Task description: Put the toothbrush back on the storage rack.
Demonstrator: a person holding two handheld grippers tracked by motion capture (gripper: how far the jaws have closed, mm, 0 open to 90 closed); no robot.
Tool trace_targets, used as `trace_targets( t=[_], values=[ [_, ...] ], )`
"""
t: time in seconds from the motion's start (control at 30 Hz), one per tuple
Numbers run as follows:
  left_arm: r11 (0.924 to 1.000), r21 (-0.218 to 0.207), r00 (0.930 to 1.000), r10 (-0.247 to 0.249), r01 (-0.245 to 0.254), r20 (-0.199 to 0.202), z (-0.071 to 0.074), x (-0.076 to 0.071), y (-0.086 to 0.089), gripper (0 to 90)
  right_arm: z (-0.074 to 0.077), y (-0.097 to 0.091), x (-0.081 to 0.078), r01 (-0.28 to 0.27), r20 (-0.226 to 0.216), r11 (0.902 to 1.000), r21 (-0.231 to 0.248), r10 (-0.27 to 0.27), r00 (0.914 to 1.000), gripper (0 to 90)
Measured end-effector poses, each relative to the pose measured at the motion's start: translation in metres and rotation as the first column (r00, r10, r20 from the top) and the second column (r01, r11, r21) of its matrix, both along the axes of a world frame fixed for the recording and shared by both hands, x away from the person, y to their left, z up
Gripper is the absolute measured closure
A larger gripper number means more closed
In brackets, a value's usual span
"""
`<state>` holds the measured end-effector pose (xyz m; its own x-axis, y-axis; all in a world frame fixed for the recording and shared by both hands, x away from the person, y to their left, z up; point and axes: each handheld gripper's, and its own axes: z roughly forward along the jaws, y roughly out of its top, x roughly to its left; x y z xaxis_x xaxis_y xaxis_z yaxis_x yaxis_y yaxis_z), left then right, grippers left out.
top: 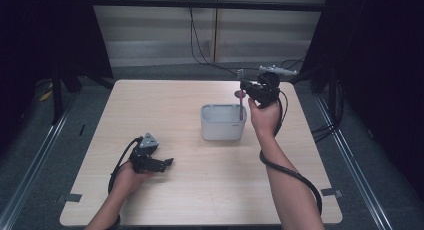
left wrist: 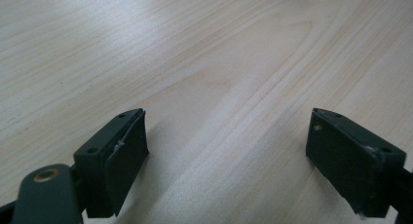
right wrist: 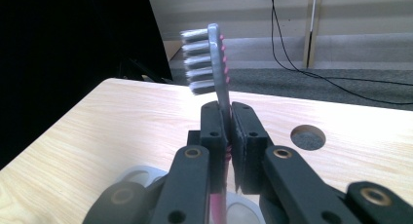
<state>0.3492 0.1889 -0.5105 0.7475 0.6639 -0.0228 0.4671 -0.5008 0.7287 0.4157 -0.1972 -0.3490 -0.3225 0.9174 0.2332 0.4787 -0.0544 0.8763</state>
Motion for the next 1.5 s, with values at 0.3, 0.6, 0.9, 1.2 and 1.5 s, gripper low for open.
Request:
trace_targets(
  t=[0.3,0.6,0.9,1.2,1.5],
  values=[
    [1.0000,0.000,1.0000,0.003,-0.003,0.003,0.000,0.000,0.000,14.9,-0.004,0.000,-0.001,-0.003,-0.005,1.0000,-0.006,0.003,1.0000,84.5],
    [1.0000,0.004,1.0000,0.003,-0.003,0.005,0.000,0.000,0.000,14.9,-0.008,0.000,-0.002,-0.007,-0.018,0.9998,-0.019,0.007,0.9998,84.3],
    [1.0000,0.009,1.0000,-0.003,0.003,0.005,0.000,0.000,0.000,14.9,-0.013,-0.003,-0.004,-0.009,-0.031,0.9999,-0.013,0.009,0.9995,84.3],
    [0.9999,0.010,1.0000,-0.002,0.002,0.005,0.000,0.000,0.000,14.9,-0.019,-0.005,-0.009,-0.019,-0.033,0.9998,-0.009,0.018,0.9993,84.3],
    [1.0000,0.010,1.0000,-0.002,0.002,0.006,0.000,0.000,0.000,14.9,-0.027,-0.005,-0.013,-0.027,-0.046,0.9996,-0.009,0.026,0.9986,84.3]
  ],
)
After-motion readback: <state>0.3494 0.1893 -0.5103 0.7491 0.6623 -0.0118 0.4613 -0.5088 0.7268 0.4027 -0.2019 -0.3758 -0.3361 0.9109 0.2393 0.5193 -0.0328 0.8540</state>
